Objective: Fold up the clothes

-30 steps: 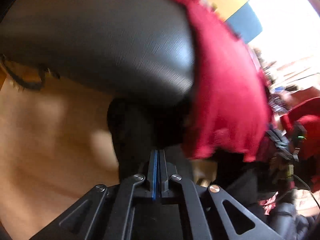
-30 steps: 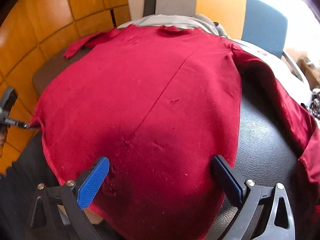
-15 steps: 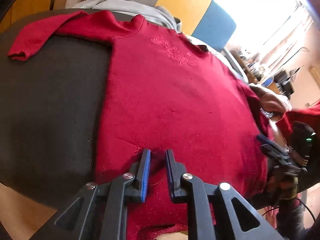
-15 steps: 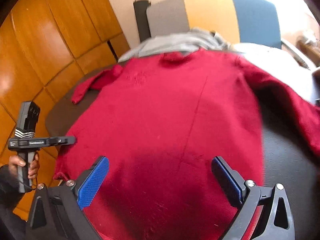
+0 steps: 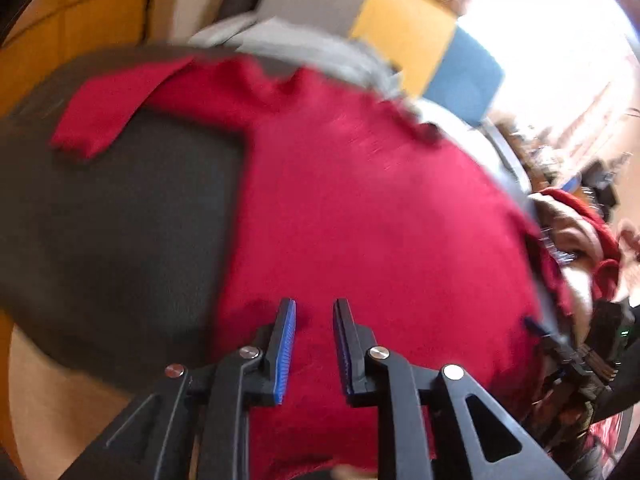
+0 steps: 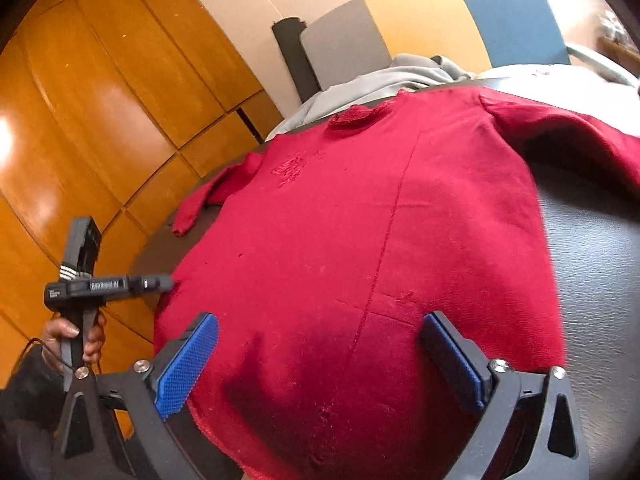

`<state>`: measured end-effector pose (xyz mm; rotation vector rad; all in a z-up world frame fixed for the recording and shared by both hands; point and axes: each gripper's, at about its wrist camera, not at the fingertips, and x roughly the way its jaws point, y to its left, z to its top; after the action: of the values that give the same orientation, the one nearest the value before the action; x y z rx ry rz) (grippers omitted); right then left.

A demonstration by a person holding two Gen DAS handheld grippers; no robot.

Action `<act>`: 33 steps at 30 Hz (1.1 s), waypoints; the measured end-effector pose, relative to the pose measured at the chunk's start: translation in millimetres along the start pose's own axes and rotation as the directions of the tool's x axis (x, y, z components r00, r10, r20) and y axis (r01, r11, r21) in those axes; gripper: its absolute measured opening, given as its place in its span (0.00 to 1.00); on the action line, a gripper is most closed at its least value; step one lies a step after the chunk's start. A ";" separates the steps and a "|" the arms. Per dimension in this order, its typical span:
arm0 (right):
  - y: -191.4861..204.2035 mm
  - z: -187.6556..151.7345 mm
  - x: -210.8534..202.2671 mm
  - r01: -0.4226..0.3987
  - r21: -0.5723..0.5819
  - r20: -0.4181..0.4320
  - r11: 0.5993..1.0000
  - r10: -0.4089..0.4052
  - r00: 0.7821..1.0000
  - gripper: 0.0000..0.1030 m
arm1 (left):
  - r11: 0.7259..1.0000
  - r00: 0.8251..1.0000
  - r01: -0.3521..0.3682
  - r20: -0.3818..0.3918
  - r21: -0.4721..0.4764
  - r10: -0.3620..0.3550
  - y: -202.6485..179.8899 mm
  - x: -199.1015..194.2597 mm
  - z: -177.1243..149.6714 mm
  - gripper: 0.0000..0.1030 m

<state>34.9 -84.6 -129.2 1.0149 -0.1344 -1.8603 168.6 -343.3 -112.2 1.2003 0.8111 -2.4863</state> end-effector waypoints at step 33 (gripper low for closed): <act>-166.5 154.5 -162.0 0.115 0.431 0.383 0.895 -0.298 0.874 0.13 | 0.960 0.959 0.276 -0.082 0.049 -0.272 -42.7 79.8 3.3 0.22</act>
<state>-159.9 80.3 -16.5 0.8759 -0.7266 -2.3056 97.3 -310.2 -157.1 1.2853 0.9899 -2.7162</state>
